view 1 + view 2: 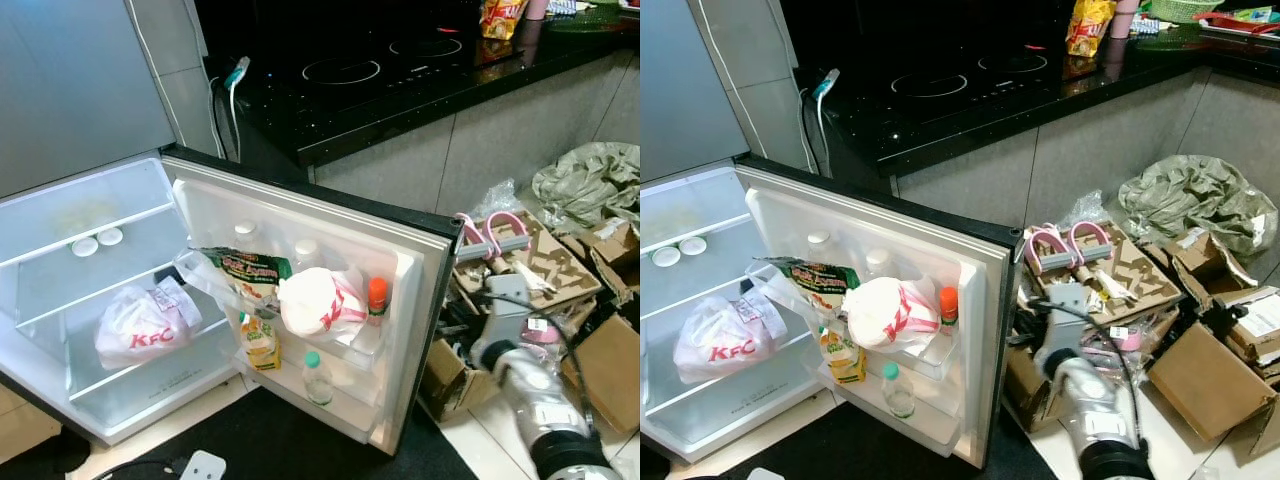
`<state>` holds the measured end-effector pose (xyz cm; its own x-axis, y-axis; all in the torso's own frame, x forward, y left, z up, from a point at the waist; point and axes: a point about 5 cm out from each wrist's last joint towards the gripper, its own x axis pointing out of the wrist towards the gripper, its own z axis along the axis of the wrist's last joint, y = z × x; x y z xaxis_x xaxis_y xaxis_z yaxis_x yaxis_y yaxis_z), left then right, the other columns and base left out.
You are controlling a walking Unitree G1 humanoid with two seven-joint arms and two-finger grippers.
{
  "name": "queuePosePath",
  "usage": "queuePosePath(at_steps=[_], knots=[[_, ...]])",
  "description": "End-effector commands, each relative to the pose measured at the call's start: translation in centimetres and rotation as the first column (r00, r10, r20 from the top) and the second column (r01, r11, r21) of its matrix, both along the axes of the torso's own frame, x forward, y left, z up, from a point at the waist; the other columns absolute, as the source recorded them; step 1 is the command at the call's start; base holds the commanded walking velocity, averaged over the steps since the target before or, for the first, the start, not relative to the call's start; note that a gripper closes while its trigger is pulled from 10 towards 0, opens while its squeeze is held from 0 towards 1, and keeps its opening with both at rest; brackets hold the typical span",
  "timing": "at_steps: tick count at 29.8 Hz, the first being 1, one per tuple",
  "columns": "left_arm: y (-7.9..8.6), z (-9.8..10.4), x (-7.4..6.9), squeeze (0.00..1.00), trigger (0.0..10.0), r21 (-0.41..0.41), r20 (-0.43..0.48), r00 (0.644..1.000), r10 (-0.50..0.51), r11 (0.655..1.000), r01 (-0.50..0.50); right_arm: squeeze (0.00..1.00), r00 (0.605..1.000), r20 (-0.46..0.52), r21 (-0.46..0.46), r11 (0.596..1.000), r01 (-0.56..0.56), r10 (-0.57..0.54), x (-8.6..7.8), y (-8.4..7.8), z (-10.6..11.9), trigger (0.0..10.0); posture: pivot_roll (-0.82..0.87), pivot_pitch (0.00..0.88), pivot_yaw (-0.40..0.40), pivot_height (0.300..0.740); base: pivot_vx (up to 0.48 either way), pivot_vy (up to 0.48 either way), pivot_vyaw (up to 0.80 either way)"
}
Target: Restocking fridge
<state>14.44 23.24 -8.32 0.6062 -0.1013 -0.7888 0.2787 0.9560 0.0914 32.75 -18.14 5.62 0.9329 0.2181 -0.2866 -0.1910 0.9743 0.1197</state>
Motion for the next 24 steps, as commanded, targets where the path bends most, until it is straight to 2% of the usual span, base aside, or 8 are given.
queuePosePath(at_steps=[1, 8, 12, 16, 18, 20, 23, 24], knots=[[0.9, 0.1, -0.2, 0.00, 10.0, 0.017, -0.015, 1.000, 0.011, 1.000, -0.011, 0.00, 0.999, 0.032, -0.002, 1.000, -0.016, 0.016, 0.4, 1.2, 0.2, 10.0, -0.10, 0.087, 0.042, 0.740, 0.000, 0.000, 0.00], [0.9, 0.2, 0.0, 0.00, 10.0, 0.016, -0.014, 1.000, 0.012, 1.000, -0.012, 0.00, 0.981, 0.050, 0.129, 0.973, -0.193, 0.188, 0.3, 3.3, 0.7, 10.0, -0.10, 0.087, 0.039, 0.740, 0.000, 0.000, 0.00], [0.9, 0.1, 0.0, 0.00, 10.0, 0.017, -0.016, 1.000, 0.015, 1.000, -0.015, 0.00, 0.873, -0.021, 0.171, 0.862, -0.477, 0.487, -2.0, 4.7, -0.6, 10.0, -0.09, 0.078, 0.030, 0.740, 0.000, 0.000, 0.00], [0.8, 0.1, -0.1, 0.00, 10.0, 0.017, -0.018, 1.000, 0.015, 1.000, -0.015, 0.00, 0.819, -0.064, 0.192, 0.813, -0.550, 0.570, -3.1, 4.6, -1.2, 10.0, -0.10, 0.075, 0.029, 0.740, 0.000, 0.000, 0.00], [0.8, 0.1, -0.1, 0.00, 10.0, 0.016, -0.020, 1.000, 0.015, 1.000, -0.015, 0.00, 0.774, -0.079, 0.229, 0.767, -0.600, 0.629, -3.8, 4.5, -1.4, 10.0, -0.10, 0.075, 0.029, 0.740, 0.000, 0.000, 0.00], [0.8, 0.1, 0.0, 0.00, 10.0, 0.016, -0.023, 1.000, 0.015, 1.000, -0.014, 0.00, 0.698, -0.090, 0.306, 0.686, -0.660, 0.711, -5.1, 4.3, -1.5, 10.0, -0.10, 0.069, 0.031, 0.740, 0.000, 0.000, 0.00], [0.7, 0.1, 0.0, 0.00, 10.0, 0.016, -0.024, 1.000, 0.014, 1.000, -0.014, 0.00, 0.662, -0.090, 0.356, 0.645, -0.676, 0.744, -5.6, 3.9, -1.2, 10.0, -0.10, 0.067, 0.031, 0.740, 0.000, 0.000, 0.00], [0.7, 0.1, 0.0, 0.00, 10.0, 0.016, -0.024, 1.000, 0.014, 1.000, -0.014, 0.00, 0.689, -0.116, 0.318, 0.684, -0.656, 0.715, -5.3, 3.4, -1.5, 10.0, -0.10, 0.067, 0.031, 0.740, 0.000, 0.000, 0.00]])
